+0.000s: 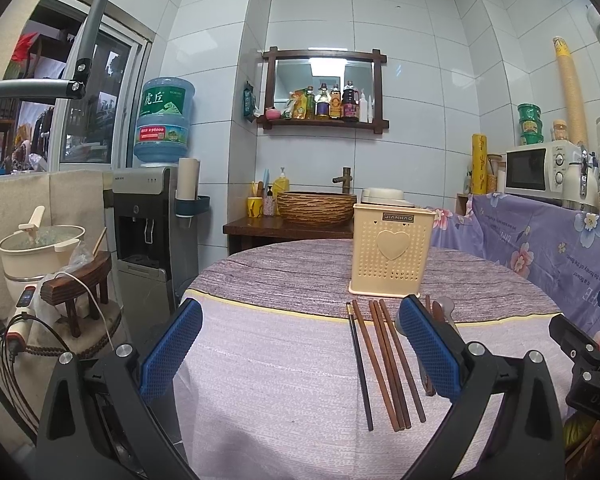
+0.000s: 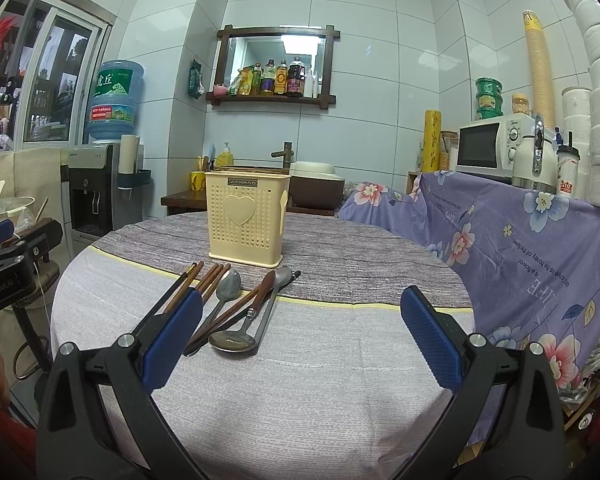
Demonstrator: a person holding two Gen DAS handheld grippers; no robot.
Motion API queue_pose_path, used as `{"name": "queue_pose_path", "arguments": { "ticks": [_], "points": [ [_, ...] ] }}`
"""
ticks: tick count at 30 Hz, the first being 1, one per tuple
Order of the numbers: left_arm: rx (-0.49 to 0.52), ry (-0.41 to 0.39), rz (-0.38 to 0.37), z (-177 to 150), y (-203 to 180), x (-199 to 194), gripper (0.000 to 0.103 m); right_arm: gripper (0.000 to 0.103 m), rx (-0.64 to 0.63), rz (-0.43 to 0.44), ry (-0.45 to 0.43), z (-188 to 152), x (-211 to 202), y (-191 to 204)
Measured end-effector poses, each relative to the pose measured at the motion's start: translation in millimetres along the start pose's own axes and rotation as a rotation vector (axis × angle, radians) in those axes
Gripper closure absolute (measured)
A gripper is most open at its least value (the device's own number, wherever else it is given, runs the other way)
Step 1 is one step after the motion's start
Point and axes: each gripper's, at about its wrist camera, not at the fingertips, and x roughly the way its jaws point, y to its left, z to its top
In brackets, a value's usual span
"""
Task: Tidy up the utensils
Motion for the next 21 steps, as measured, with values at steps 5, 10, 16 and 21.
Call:
{"name": "queue_pose_path", "arguments": {
  "ticks": [5, 10, 16, 21],
  "points": [
    [0.000, 0.002, 0.001, -0.5, -1.7, 0.4, 0.005, 0.005, 0.001, 0.000, 0.003, -0.9, 0.9, 0.1],
    [-0.001, 0.006, 0.002, -1.8, -2.2, 0.9, 0.005, 0.005, 0.001, 0.001, 0.004, -1.4, 1.5, 0.2],
    [-0.001, 0.008, 0.002, -1.4, -2.1, 1.4, 0.005, 0.005, 0.002, 0.001, 0.006, -2.0, 2.5, -0.2],
    [0.000, 0.011, 0.002, -1.4, -2.8, 1.6, 0.005, 0.005, 0.002, 0.001, 0.006, -2.2, 2.6, -0.2]
  ]
}}
